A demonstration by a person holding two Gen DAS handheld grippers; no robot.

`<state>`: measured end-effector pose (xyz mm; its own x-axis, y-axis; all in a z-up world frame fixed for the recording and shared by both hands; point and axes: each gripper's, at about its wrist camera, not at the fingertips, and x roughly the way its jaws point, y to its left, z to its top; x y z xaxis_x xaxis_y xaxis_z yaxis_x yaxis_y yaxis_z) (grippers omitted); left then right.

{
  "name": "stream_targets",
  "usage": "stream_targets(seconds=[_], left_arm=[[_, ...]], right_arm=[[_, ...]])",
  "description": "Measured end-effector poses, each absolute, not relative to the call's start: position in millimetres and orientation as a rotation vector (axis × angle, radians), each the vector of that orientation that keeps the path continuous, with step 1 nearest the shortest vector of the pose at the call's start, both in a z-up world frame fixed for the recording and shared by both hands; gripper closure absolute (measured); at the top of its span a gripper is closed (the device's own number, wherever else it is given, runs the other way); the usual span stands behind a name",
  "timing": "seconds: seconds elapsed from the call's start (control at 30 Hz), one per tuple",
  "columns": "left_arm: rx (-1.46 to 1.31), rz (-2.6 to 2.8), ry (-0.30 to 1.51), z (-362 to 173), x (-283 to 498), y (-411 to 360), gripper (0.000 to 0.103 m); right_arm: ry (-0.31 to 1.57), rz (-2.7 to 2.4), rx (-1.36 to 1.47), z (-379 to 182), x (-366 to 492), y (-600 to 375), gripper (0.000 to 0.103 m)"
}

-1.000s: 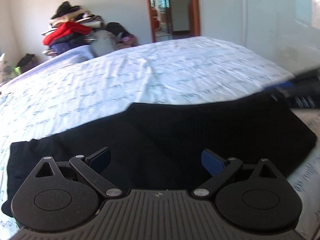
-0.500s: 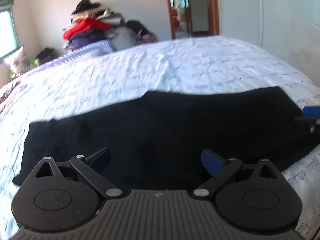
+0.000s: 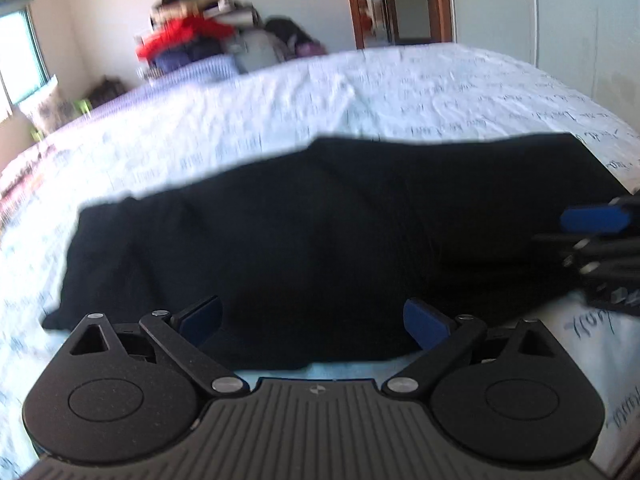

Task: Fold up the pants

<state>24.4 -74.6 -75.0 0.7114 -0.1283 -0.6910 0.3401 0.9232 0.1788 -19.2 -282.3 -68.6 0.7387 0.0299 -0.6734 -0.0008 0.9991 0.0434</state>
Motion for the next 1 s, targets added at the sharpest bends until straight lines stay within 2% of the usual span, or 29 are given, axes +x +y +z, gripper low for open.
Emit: stream_targets(seconds=[0.1, 0.2, 0.33, 0.43, 1.0], left_arm=[[0.307, -0.258, 0.687, -68.2, 17.0, -60.1, 0.004], [0.286, -0.204, 0.634, -60.3, 24.0, -41.2, 0.003], [0.206, -0.146, 0.719, -60.8, 56.2, -8.1, 0.003], [0.183, -0.151, 0.811, -75.1, 72.9, 8.0, 0.002], [0.149, -0.141, 0.784, -67.4, 68.2, 15.1, 0.004]], right_arm=[[0.735, -0.007, 0.044, -66.4, -20.5, -273.9, 0.058], [0.677, 0.035, 0.105, -53.5, -16.6, -265.5, 0.052], [0.666, 0.062, 0.035, -54.0, -1.2, -239.3, 0.048], [0.726, 0.058, -0.018, -67.9, 4.5, -225.5, 0.048], [0.704, -0.002, -0.030, -63.3, -8.7, -222.2, 0.046]])
